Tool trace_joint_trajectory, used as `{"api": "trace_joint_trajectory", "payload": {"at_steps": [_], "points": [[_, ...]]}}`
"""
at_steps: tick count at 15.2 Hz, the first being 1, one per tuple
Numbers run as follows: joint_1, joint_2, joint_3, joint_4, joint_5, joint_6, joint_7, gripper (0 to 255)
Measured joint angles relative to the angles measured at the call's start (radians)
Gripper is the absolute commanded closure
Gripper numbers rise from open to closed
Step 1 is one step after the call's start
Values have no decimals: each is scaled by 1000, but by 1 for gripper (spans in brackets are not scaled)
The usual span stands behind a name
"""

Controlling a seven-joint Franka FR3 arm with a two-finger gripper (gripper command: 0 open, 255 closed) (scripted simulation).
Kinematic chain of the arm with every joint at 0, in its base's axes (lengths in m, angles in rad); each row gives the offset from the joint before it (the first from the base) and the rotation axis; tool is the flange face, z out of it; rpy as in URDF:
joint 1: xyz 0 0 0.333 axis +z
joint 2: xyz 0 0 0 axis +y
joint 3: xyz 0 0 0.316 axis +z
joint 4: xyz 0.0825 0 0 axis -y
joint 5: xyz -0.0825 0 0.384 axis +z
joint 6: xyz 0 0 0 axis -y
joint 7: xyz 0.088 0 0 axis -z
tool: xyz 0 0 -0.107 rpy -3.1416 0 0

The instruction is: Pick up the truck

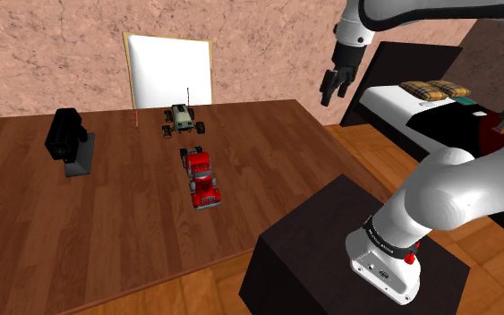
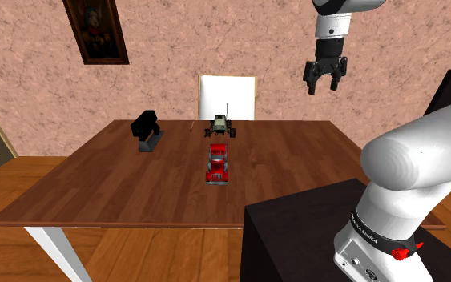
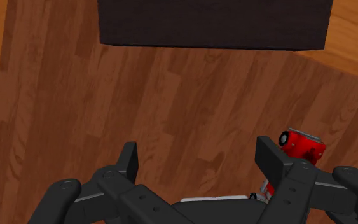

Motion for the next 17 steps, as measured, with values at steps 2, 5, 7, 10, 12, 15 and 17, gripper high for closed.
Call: {"api": "trace_joint_trajectory", "payload": {"at_steps": [2, 5, 7, 10, 12, 15, 17], "points": [[25, 67, -19, 10, -6, 61, -69, 0], [54, 172, -57, 35, -16, 149, -190, 0], [79, 255, -72, 71, -10, 200, -264, 0], [107, 365, -95, 109, 0, 278, -385, 0], [128, 444, -102, 149, 16, 321, -460, 0], [149, 560, -107, 215, 43, 374, -582, 0], [163, 622, -99, 250, 61, 404, -652, 0]]}}
